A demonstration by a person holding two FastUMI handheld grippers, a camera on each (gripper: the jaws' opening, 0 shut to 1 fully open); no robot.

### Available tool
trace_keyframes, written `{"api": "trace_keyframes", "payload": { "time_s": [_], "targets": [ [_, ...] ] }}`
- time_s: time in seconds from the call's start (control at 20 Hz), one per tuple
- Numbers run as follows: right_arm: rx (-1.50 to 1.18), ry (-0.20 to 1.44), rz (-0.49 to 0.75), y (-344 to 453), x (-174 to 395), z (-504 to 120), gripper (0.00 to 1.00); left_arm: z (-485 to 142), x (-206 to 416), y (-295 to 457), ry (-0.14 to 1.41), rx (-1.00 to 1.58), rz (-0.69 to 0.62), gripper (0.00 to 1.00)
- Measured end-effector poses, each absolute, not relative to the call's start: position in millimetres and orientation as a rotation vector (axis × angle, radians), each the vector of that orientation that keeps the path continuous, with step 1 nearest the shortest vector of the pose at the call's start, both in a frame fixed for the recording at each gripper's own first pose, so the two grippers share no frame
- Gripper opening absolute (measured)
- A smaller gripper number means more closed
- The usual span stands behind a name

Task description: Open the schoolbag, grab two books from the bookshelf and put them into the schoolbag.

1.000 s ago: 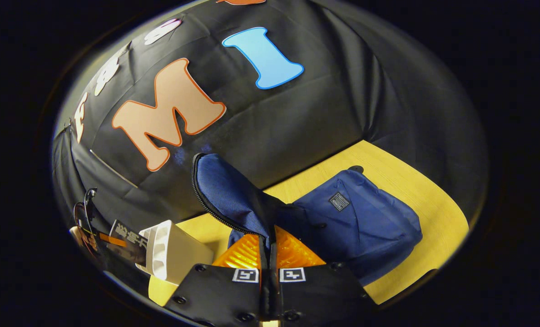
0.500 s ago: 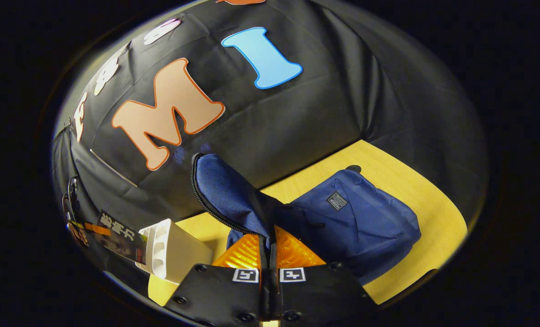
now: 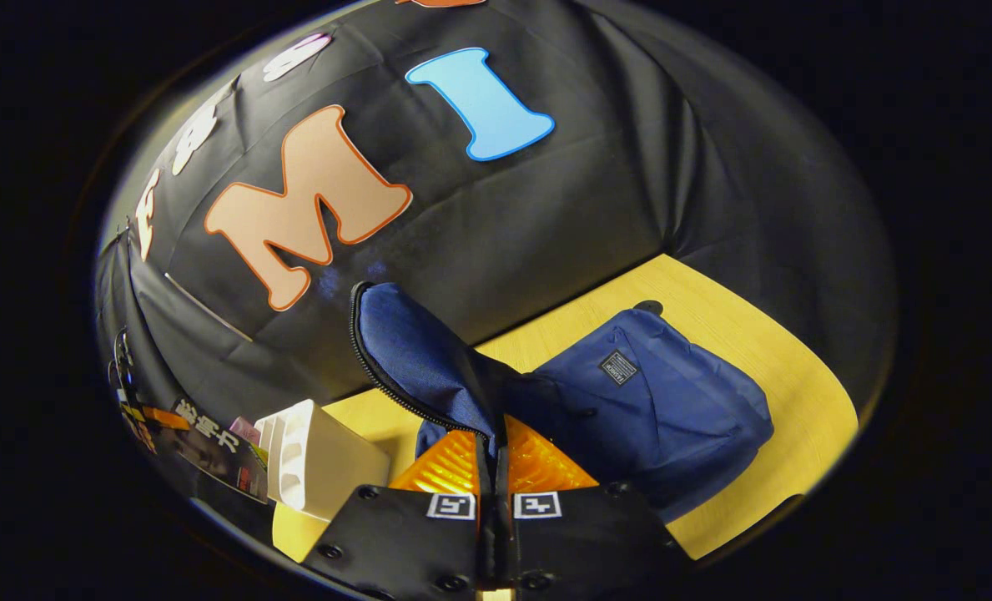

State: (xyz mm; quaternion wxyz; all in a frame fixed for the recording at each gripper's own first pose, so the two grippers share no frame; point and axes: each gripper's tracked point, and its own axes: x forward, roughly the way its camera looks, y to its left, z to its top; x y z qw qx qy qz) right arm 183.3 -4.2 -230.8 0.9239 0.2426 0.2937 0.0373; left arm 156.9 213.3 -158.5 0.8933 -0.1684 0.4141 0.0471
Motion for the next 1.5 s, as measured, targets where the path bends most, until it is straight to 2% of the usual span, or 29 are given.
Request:
{"api": "trace_keyframes", "payload": {
  "time_s": [0.3,0.85,1.25,1.5],
  "targets": [
    [0.486,0.610,0.078,-4.0,182.4,-233.2,0.03,-140.6,141.1,214.3,0.786,-0.551,0.077,0.29],
    [0.483,0.616,0.073,-6.2,182.3,-231.7,0.03,-129.3,156.6,153.3,0.683,-0.894,-0.071,0.29],
    [0.498,0.611,0.074,-6.3,182.5,-231.4,0.03,-136.6,181.4,102.2,0.681,-0.962,-0.129,0.29],
    [0.509,0.607,0.072,-5.7,182.5,-231.1,0.02,-164.9,202.5,54.5,0.742,-0.963,-0.146,0.29]
  ]
}}
